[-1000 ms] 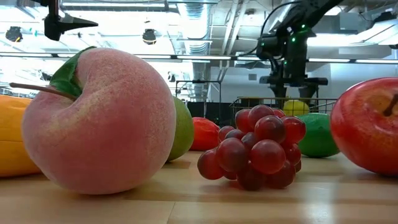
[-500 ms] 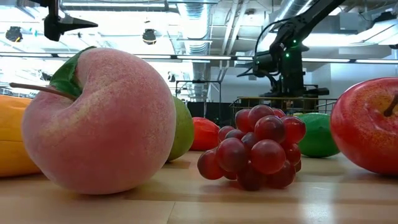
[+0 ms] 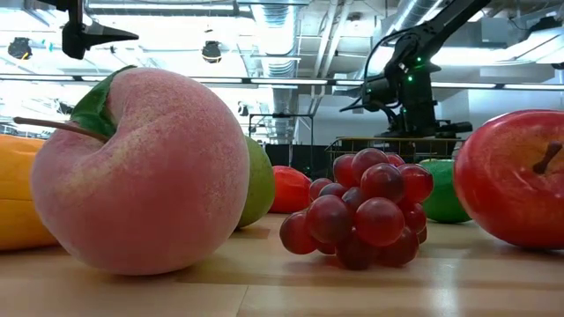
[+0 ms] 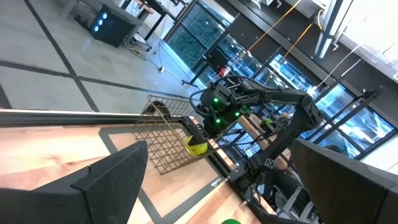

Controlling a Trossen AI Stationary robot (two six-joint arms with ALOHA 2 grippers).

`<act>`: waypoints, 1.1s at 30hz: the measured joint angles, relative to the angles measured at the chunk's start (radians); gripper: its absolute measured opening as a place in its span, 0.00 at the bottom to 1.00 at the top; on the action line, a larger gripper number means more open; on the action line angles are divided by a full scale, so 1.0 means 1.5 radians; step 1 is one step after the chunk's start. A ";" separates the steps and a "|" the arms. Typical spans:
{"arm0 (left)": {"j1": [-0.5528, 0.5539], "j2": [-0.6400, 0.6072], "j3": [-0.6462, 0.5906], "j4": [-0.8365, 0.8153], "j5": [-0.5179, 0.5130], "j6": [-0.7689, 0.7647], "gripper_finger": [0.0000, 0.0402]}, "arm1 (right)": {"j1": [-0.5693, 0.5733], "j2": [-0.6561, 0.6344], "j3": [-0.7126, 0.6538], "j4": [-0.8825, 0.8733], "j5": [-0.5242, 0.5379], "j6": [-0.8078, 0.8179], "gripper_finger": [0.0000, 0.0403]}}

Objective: Build produce basket
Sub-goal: Put the green apple into the gold wire basket, then put the red apple into the gold wire basket

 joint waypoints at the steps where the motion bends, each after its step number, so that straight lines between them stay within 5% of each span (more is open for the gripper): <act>1: 0.000 0.000 0.000 0.000 0.000 0.000 0.96 | 0.000 0.000 0.000 -0.002 0.000 0.004 0.76; 15: 0.000 0.000 0.000 -0.001 0.001 0.000 0.96 | 0.000 0.001 0.000 -0.013 -0.001 -0.018 0.94; 26: 0.000 0.000 0.000 -0.001 0.001 0.000 0.96 | 0.001 0.001 0.003 -0.022 -0.001 -0.043 0.93; 33: 0.000 0.000 0.000 -0.001 0.001 0.000 0.96 | 0.003 0.000 0.113 -0.098 -0.002 -0.133 0.92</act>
